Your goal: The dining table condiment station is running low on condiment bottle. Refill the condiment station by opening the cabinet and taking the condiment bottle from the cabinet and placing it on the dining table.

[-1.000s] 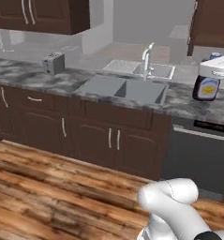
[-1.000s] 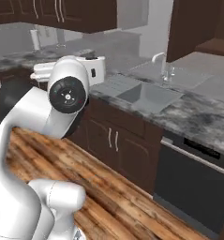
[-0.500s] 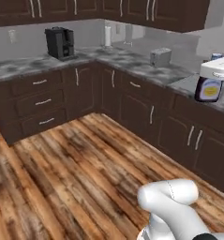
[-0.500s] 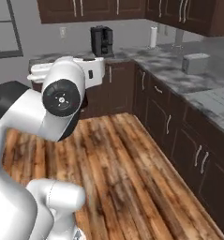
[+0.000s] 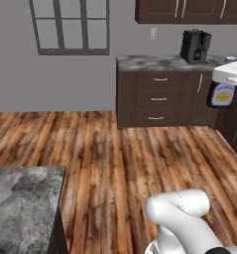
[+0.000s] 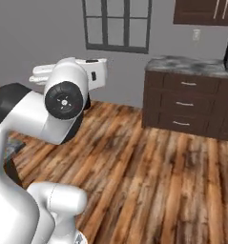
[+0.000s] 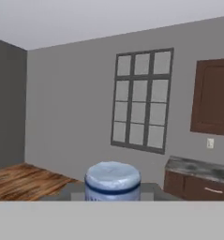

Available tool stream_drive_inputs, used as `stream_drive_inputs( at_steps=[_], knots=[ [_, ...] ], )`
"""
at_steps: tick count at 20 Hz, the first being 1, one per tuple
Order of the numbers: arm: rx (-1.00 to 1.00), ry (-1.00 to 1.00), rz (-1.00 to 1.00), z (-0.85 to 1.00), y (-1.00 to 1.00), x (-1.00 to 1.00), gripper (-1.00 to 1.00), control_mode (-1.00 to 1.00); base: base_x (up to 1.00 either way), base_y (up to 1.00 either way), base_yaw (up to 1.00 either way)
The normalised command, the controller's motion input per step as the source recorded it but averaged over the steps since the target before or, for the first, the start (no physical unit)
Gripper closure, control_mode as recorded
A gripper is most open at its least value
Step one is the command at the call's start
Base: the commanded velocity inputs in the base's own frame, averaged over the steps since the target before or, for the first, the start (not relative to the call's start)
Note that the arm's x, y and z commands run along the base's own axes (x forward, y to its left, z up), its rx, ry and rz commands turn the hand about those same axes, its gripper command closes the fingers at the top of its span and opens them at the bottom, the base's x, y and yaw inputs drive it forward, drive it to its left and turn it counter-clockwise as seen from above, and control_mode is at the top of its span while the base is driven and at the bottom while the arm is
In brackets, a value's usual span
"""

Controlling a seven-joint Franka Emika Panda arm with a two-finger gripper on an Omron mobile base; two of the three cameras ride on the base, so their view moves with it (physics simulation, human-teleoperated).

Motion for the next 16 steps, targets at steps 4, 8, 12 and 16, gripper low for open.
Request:
stream_drive_inputs(
  at_steps=[4, 8, 12, 16],
  knots=[
    [0.00, 0.00, 0.00, 0.00, 0.00, 0.00, 1.00, 1.00, -0.32, -0.01, 0.93],
    [0.00, 0.00, 0.00, 0.00, 0.00, 0.00, 1.00, 1.00, -0.10, -0.25, 0.84],
    [0.00, 0.00, 0.00, 0.00, 0.00, 0.00, 1.00, 1.00, 0.49, -0.56, 0.70],
    [0.00, 0.00, 0.00, 0.00, 0.00, 0.00, 1.00, 1.00, 0.61, -0.69, 0.62]
  ],
)
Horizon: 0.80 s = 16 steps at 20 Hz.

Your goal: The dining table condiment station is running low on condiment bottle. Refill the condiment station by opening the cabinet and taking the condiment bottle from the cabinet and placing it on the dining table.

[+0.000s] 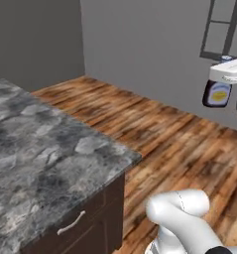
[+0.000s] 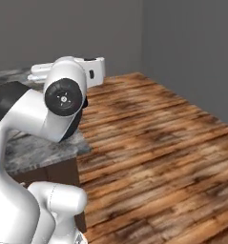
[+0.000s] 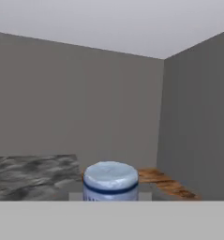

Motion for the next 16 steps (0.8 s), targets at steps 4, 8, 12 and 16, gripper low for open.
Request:
stream_drive_inputs(
  at_steps=[4, 8, 12, 16],
  knots=[
    [0.00, 0.00, 0.00, 0.00, 0.00, 0.00, 1.00, 1.00, 0.23, -0.63, 0.68],
    [0.00, 0.00, 0.00, 0.00, 0.00, 0.00, 1.00, 1.00, 0.00, -0.25, 0.78],
    [0.00, 0.00, 0.00, 0.00, 0.00, 0.00, 1.00, 1.00, 0.00, 0.00, 0.82],
    [0.00, 0.00, 0.00, 0.00, 0.00, 0.00, 1.00, 1.00, 0.00, -0.19, 0.80]
  ],
)
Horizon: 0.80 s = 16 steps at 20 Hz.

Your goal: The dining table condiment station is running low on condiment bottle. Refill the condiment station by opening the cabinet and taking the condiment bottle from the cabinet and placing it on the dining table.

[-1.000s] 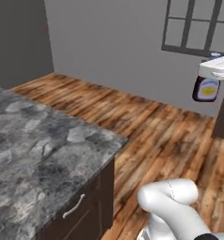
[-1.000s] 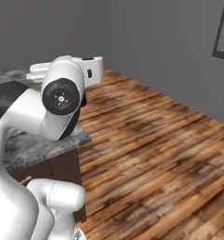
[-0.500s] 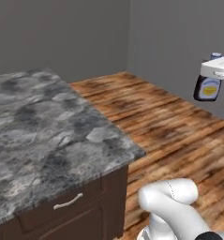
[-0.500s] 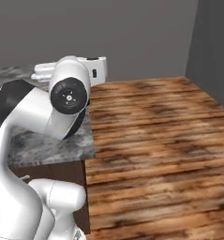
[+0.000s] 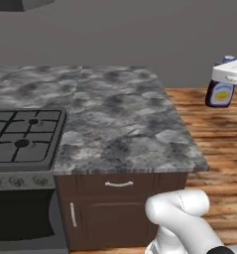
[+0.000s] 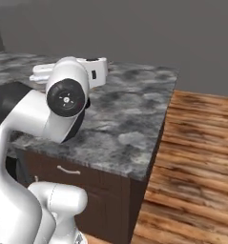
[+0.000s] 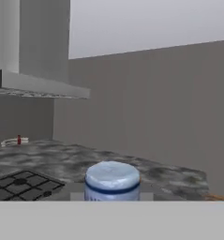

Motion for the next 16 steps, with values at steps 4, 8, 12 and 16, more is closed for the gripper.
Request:
stream_drive_inputs(
  at_steps=[4, 8, 12, 16],
  knots=[
    [0.00, 0.00, 0.00, 0.00, 0.00, 0.00, 1.00, 1.00, 0.15, -0.34, 0.71],
    [0.00, 0.00, 0.00, 0.00, 0.00, 0.00, 1.00, 1.00, 0.04, -0.48, 0.61],
    [0.00, 0.00, 0.00, 0.00, 0.00, 0.00, 1.00, 1.00, -0.08, -0.39, 0.60],
    [0.00, 0.00, 0.00, 0.00, 0.00, 0.00, 1.00, 1.00, -0.07, 0.21, 0.55]
  ],
)
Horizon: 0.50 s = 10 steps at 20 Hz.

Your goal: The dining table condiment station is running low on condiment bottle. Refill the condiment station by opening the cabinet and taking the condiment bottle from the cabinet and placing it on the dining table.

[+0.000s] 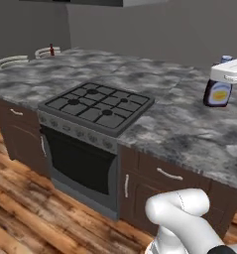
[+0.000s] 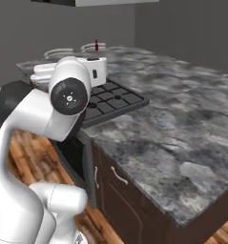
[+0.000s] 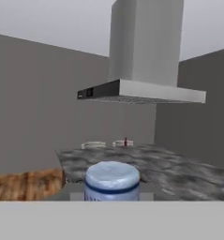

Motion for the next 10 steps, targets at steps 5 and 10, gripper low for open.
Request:
stream_drive_inputs(
  at_steps=[5, 10],
  knots=[
    [0.00, 0.00, 0.00, 0.00, 0.00, 0.00, 1.00, 1.00, 0.19, 0.97, 0.34],
    [0.00, 0.00, 0.00, 0.00, 0.00, 0.00, 1.00, 1.00, 0.42, 1.00, 0.21]
  ],
)
